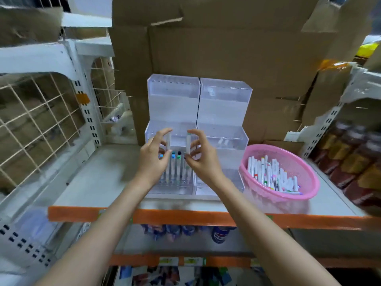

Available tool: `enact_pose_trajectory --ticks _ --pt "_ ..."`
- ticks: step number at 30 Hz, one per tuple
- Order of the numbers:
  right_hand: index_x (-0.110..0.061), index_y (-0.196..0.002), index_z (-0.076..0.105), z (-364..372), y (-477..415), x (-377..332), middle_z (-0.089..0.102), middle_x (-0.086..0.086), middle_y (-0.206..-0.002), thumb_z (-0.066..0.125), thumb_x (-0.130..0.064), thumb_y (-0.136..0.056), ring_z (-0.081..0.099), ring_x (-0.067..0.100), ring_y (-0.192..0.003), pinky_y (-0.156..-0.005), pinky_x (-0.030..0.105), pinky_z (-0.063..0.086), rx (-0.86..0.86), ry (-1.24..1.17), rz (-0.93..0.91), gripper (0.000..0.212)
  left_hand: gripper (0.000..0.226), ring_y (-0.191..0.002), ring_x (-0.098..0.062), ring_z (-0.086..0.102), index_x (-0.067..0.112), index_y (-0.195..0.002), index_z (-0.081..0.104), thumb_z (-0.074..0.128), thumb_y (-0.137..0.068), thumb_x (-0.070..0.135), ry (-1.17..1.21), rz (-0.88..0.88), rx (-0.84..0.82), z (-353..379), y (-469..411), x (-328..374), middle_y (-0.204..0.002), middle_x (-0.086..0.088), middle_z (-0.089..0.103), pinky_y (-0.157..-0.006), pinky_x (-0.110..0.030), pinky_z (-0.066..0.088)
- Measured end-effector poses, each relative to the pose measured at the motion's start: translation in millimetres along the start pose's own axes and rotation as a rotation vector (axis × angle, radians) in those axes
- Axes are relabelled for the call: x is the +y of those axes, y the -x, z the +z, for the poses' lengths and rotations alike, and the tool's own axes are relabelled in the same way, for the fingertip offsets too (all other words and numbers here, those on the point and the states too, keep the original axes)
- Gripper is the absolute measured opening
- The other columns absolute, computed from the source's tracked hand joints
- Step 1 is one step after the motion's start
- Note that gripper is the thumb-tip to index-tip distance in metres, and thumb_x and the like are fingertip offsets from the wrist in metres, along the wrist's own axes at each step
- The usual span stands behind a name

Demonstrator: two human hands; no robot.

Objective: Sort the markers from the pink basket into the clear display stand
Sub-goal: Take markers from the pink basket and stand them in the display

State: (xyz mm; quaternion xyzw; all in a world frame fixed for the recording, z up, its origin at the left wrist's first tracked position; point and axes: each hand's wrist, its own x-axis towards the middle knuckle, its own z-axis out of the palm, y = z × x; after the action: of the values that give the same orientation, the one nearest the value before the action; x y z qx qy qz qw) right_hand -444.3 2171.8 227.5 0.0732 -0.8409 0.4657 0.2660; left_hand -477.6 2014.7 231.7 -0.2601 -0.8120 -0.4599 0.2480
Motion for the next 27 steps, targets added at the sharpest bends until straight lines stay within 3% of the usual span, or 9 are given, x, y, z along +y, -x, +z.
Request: enact_pose_trajectory --ticks 3,6,8,11,17,27 --pt "-0.021 -0.124 0.049 21 -1 -8 0.049 -0.011 -0.077 0.067 0.005 -0.078 0.055 0.007 -0.063 -0.057 0.01 0.041 0.013 0.018 0.006 0.056 0.055 -0.07 -0.016 0.06 0.017 -0.128 0.054 0.069 -0.08 -0.003 0.016 0.008 -0.011 -20 2 -13 -0.088 -0.008 0.059 -0.064 -0.001 0.041" --pt "-0.02 -0.125 0.049 40 1 -15 0.049 -0.011 -0.078 0.07 0.002 -0.08 0.056 0.012 -0.065 -0.057 0.01 0.042 0.021 0.029 0.011 0.054 0.05 -0.071 -0.012 0.059 0.018 -0.126 0.054 0.07 -0.081 0.002 0.041 -0.006 -0.041 -31 6 -27 -0.084 -0.006 0.06 -0.067 -0.013 0.049" --pt "-0.02 -0.126 0.048 50 3 -17 0.048 -0.011 -0.078 0.07 0.0 -0.082 0.053 0.006 -0.063 -0.057 0.011 0.043 0.031 0.044 0.032 0.053 0.05 -0.072 -0.012 0.062 0.021 -0.125 0.054 0.071 -0.081 0.005 0.069 -0.01 -0.054 -34 7 -37 -0.081 -0.005 0.061 -0.067 -0.014 0.05" --pt "-0.021 -0.127 0.048 63 5 -19 0.048 -0.014 -0.078 0.07 -0.002 -0.083 0.053 0.001 -0.062 -0.057 0.016 0.044 0.059 0.073 0.062 0.053 0.05 -0.074 -0.008 0.063 0.022 -0.126 0.053 0.073 -0.081 0.009 0.109 -0.01 -0.063 -37 9 -52 -0.081 -0.002 0.062 -0.07 -0.008 0.047" --pt "-0.022 -0.126 0.048 80 8 -21 0.049 -0.017 -0.079 0.067 -0.004 -0.085 0.055 0.004 -0.062 -0.062 0.033 0.052 0.116 0.094 0.101 0.049 0.052 -0.077 -0.002 0.062 0.025 -0.124 0.053 0.071 -0.081 0.004 0.161 -0.027 -0.079 -37 10 -70 -0.084 0.0 0.064 -0.074 -0.014 0.051" --pt "-0.012 -0.12 0.051 97 11 -17 0.051 -0.018 -0.08 0.067 0.001 -0.085 0.057 -0.005 -0.065 -0.053 0.007 0.041 0.181 0.061 0.052 0.04 0.052 -0.079 -0.01 0.059 0.02 -0.119 0.058 0.075 -0.074 0.0 0.118 0.039 -0.075 -31 15 -82 -0.088 -0.003 0.059 -0.076 -0.018 0.049"
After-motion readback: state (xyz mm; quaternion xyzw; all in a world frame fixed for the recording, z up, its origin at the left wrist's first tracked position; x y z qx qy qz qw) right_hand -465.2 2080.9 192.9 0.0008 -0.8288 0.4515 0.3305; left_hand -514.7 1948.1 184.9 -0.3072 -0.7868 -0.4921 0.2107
